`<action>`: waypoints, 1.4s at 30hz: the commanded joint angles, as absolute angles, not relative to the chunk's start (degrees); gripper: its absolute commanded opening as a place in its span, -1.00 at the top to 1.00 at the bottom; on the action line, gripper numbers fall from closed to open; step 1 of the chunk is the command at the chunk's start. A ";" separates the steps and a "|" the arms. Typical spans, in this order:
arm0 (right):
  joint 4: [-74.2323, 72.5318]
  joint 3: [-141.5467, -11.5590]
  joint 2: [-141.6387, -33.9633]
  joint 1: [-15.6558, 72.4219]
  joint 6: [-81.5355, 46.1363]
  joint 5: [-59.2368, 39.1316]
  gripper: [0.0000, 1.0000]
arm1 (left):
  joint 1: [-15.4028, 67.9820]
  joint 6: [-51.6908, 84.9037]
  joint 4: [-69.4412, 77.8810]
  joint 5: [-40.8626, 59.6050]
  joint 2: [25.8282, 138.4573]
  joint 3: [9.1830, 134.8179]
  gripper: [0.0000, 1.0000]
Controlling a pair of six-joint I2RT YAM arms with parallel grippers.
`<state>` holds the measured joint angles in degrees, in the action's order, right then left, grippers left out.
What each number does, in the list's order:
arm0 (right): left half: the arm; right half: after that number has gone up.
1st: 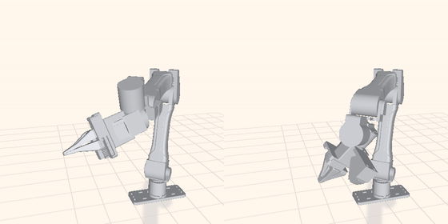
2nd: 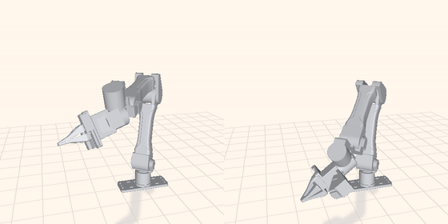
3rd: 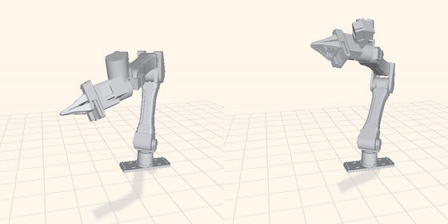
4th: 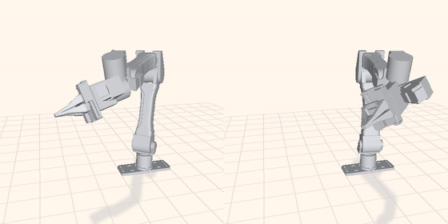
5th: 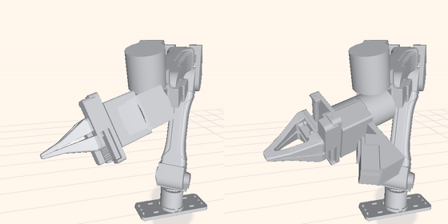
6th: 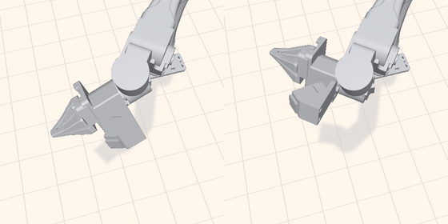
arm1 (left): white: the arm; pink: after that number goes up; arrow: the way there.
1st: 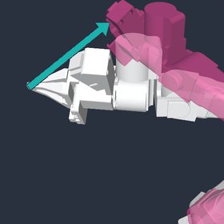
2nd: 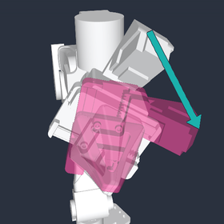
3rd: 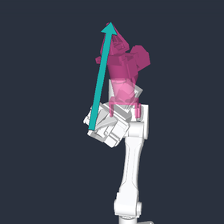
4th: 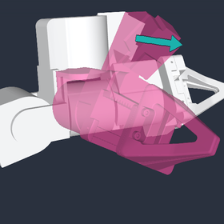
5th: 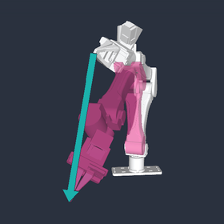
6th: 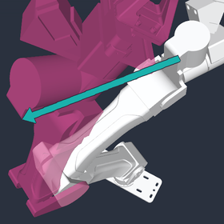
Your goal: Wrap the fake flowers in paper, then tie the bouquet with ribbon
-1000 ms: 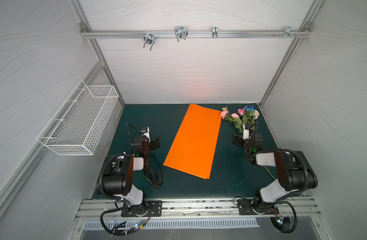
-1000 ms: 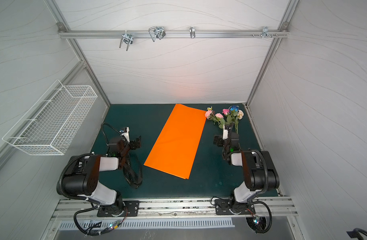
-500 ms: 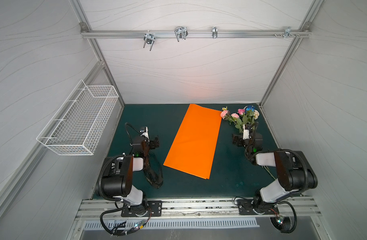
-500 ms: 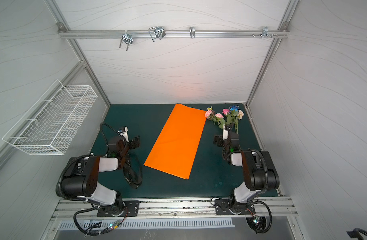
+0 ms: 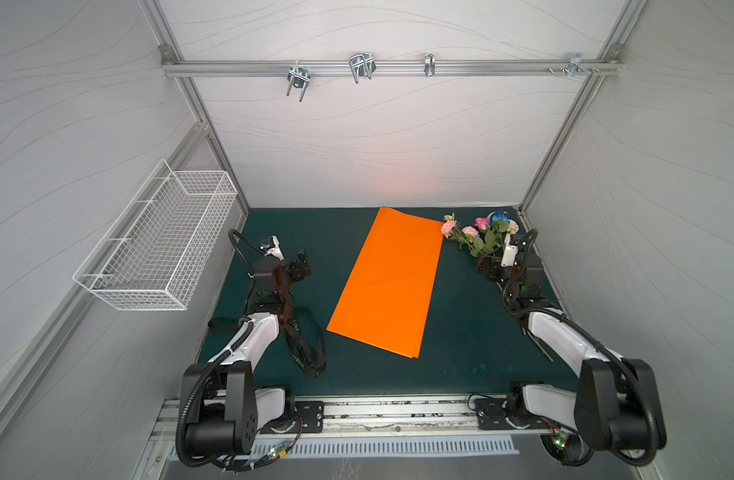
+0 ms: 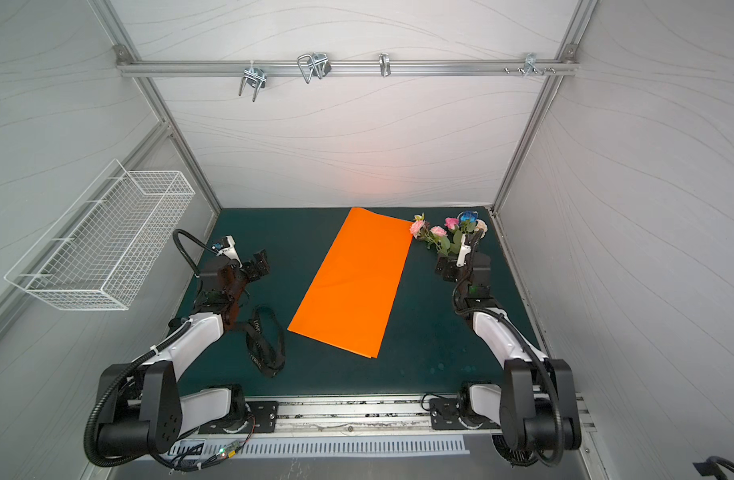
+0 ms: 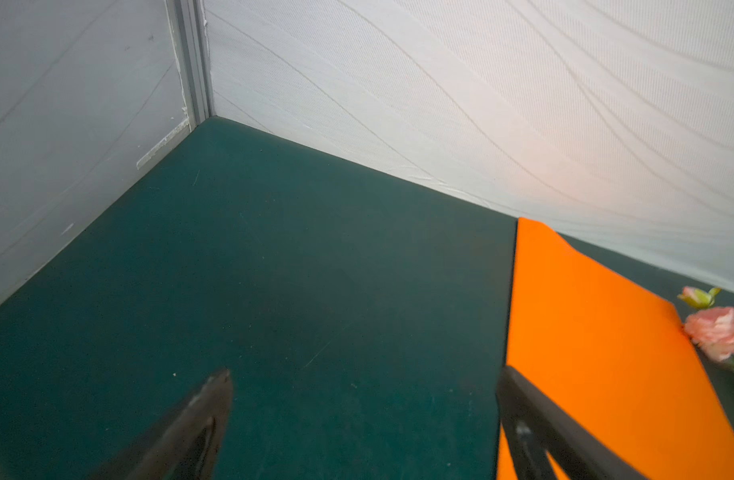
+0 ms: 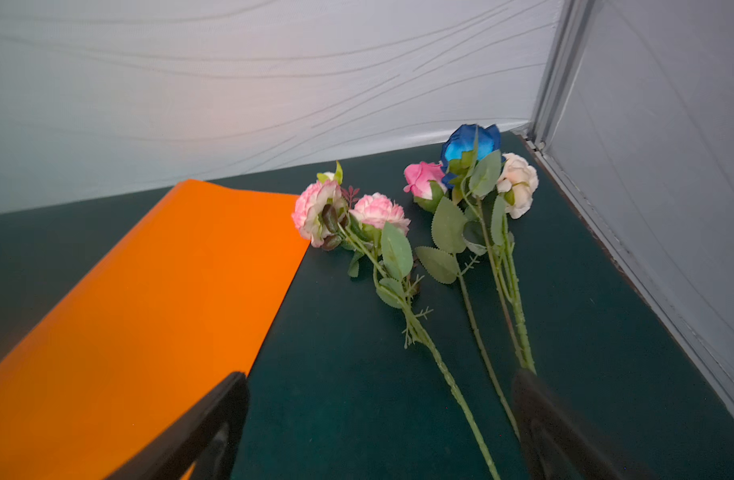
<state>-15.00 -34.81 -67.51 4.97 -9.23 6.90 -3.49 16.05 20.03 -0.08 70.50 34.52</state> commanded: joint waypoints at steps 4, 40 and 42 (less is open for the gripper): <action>12.17 -39.46 -62.59 9.74 -22.43 6.67 -0.99 | 0.43 24.22 1.18 5.46 79.01 47.11 -0.98; 10.05 -43.22 -84.94 32.61 -47.81 -2.37 -0.98 | 15.60 30.66 -4.60 23.57 109.71 58.13 0.28; 12.55 -45.25 -87.24 32.01 -48.16 -0.70 -0.98 | 15.64 30.87 -4.63 23.06 109.37 57.64 0.30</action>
